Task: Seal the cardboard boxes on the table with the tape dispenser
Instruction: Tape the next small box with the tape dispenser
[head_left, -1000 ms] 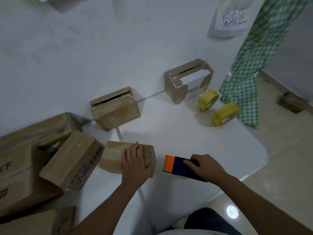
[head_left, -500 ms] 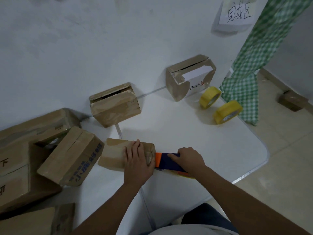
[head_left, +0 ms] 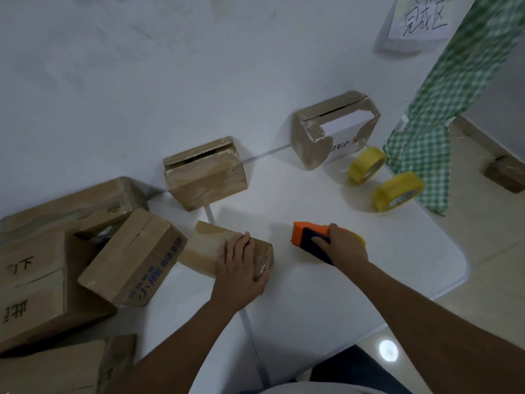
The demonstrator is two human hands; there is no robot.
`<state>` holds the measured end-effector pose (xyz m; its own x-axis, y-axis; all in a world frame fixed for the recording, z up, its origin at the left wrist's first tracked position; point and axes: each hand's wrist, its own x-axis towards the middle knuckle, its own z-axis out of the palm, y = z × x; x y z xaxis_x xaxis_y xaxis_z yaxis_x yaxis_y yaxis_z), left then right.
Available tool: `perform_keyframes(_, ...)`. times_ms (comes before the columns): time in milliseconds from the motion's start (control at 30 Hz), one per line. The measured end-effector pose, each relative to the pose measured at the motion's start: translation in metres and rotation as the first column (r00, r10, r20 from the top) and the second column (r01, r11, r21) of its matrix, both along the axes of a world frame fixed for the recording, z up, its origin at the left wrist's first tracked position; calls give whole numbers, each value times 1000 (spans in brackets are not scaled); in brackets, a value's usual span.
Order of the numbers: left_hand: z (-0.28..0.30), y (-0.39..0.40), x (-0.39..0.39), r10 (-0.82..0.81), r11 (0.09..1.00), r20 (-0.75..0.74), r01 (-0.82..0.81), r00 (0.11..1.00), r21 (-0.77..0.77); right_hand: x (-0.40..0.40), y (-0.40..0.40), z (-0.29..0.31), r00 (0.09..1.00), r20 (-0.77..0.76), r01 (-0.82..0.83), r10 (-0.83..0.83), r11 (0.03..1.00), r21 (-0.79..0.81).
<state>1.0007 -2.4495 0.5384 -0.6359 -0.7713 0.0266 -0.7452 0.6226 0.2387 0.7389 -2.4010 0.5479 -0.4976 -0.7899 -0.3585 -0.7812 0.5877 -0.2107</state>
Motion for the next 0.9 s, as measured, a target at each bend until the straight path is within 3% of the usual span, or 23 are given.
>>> perform_keyframes(100, 10, -25, 15, -205, 978, 44, 203, 978, 47, 25, -1, -18, 985, 173, -40, 29, 997, 61)
perform_keyframes(167, 18, -34, 20, -253, 967, 107, 252, 961, 25, 33, 3, -23, 975, 222, -21, 9, 998, 51)
perform_keyframes(267, 22, -33, 22, -213, 974, 158, 197, 964, 112, 43, 8, -14, 976, 214, 26, 39, 955, -295)
perform_keyframes(300, 21, -32, 24, -218, 970, 190, 191, 957, 151, 51, 10, -8, 955, 288, 45, 69, 928, -371)
perform_keyframes(333, 18, -31, 27, -232, 966, 215, 198, 949, 167, 63, 12, -3, 900, 424, 67, 103, 928, -367)
perform_keyframes(400, 15, -31, 33, -263, 959, 229, 229, 937, 165, 94, 15, 4, 684, 715, 51, 141, 970, -239)
perform_keyframes(433, 15, -32, 35, -277, 956, 227, 242, 934, 168, 109, 14, 3, 587, 801, 47, 118, 983, -179)
perform_keyframes(500, 15, -33, 38, -286, 952, 232, 248, 930, 178, 129, 6, -4, 505, 863, 124, 21, 988, -97)
perform_keyframes(567, 14, -33, 37, -275, 955, 248, 235, 929, 180, 136, -4, -16, 538, 841, 199, -65, 979, -51)
perform_keyframes(700, 10, -33, 38, -270, 959, 254, 235, 929, 161, 138, -10, -46, 677, 731, 113, -83, 994, 7)
perform_keyframes(800, 8, -34, 41, -283, 954, 223, 250, 933, 165, 132, -2, -58, 653, 722, 199, -226, 972, 124)
perform_keyframes(900, 4, -37, 43, -293, 950, 192, 262, 937, 170, 120, 8, -55, 697, 657, 392, -289, 920, -12)
